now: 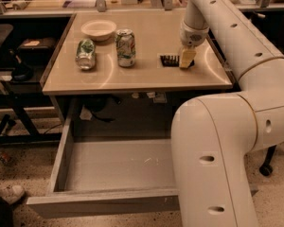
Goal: Place rxbar chocolate into top drawer
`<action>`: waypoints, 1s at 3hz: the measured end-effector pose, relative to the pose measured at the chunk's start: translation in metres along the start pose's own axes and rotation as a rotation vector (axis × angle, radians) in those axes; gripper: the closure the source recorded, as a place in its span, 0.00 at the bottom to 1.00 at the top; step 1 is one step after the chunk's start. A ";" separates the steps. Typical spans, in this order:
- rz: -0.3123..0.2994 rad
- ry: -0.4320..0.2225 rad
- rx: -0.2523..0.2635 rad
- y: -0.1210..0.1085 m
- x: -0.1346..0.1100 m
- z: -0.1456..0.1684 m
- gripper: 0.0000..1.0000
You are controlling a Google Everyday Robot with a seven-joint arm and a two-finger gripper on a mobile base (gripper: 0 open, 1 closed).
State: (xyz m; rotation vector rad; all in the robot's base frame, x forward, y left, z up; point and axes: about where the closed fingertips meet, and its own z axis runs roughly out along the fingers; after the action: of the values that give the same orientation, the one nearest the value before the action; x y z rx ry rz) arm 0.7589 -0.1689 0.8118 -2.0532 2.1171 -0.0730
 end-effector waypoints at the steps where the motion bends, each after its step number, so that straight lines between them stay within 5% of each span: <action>1: 0.001 0.000 0.001 0.000 0.000 -0.003 1.00; 2: 0.009 -0.011 0.061 -0.005 0.000 -0.025 1.00; 3: 0.035 -0.025 0.116 0.017 -0.002 -0.056 1.00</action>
Offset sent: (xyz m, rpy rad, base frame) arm -0.0280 -0.0015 0.0563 0.0181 -0.1107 -0.0228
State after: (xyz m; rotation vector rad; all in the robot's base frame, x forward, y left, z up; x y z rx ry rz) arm 0.7323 -0.1717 0.8638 -1.9413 2.0815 -0.1601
